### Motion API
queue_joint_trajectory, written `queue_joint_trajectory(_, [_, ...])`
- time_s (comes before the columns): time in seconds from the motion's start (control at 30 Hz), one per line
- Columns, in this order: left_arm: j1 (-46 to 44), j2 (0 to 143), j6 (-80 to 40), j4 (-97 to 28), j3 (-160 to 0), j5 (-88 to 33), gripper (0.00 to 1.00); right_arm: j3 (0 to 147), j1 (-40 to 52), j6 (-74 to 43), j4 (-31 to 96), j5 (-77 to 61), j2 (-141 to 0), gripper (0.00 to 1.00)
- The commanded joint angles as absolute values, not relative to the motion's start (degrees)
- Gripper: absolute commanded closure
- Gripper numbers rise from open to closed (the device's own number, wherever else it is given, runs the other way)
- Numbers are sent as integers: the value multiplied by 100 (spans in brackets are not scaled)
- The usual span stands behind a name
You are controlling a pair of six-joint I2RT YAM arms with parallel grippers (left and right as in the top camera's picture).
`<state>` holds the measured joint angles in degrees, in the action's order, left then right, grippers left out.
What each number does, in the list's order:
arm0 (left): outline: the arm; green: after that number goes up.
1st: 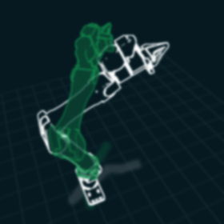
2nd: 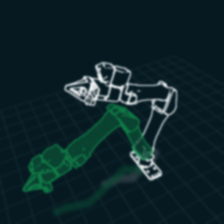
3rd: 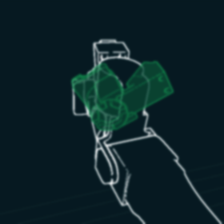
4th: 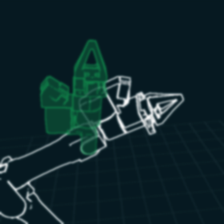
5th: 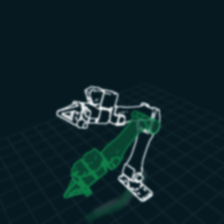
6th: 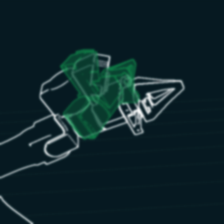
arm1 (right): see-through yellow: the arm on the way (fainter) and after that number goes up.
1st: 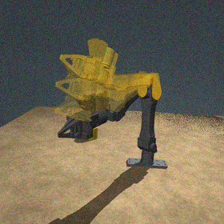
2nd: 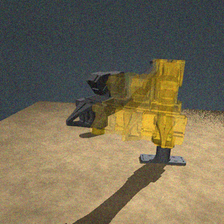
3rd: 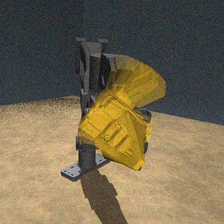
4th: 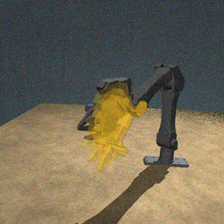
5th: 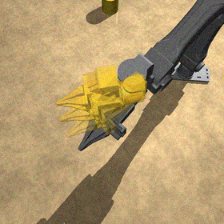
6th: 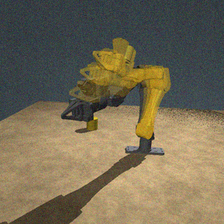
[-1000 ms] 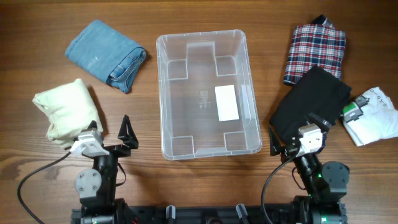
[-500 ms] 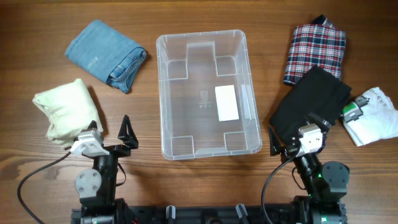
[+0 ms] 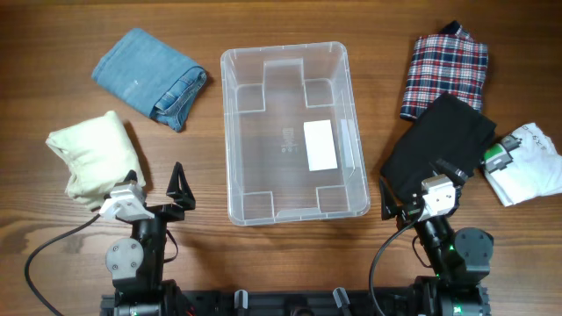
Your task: Pack container
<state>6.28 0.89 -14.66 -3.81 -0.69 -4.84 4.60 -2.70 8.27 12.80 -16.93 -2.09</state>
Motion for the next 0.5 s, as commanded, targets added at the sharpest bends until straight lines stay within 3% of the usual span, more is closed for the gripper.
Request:
queue_joint_trajectory(0.0, [661, 43, -1391, -388, -36, -508, 0, 528, -248, 902, 1253, -1806, -204, 0])
queue_joint_trajectory(0.47, [661, 43, -1391, -388, -36, -508, 0, 528, -248, 902, 1092, -1787, -204, 0])
